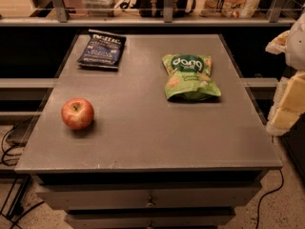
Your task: Pick green rice chip bag
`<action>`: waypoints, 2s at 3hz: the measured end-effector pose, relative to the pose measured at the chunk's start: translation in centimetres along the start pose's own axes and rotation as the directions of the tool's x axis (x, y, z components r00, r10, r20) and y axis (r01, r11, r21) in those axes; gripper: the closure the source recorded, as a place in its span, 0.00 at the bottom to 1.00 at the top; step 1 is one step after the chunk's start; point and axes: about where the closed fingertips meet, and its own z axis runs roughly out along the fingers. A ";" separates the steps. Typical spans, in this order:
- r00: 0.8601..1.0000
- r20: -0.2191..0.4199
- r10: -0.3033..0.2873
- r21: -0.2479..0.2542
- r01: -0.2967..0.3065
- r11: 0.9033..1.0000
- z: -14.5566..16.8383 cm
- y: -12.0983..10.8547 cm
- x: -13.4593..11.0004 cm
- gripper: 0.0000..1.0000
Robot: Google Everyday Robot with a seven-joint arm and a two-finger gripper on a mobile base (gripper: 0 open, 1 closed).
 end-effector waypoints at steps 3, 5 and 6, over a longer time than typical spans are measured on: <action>0.965 0.209 0.156 0.027 -0.165 0.986 1.0 -2.2 0.6 0.00; 0.892 0.384 0.239 -0.013 -0.254 0.967 2.9 -4.6 -1.8 0.00; 0.872 0.403 0.276 -0.041 -0.285 0.958 3.9 -4.4 -1.9 0.00</action>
Offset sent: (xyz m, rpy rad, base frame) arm 0.0156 -0.0106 0.0004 0.1914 -0.0709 -0.1146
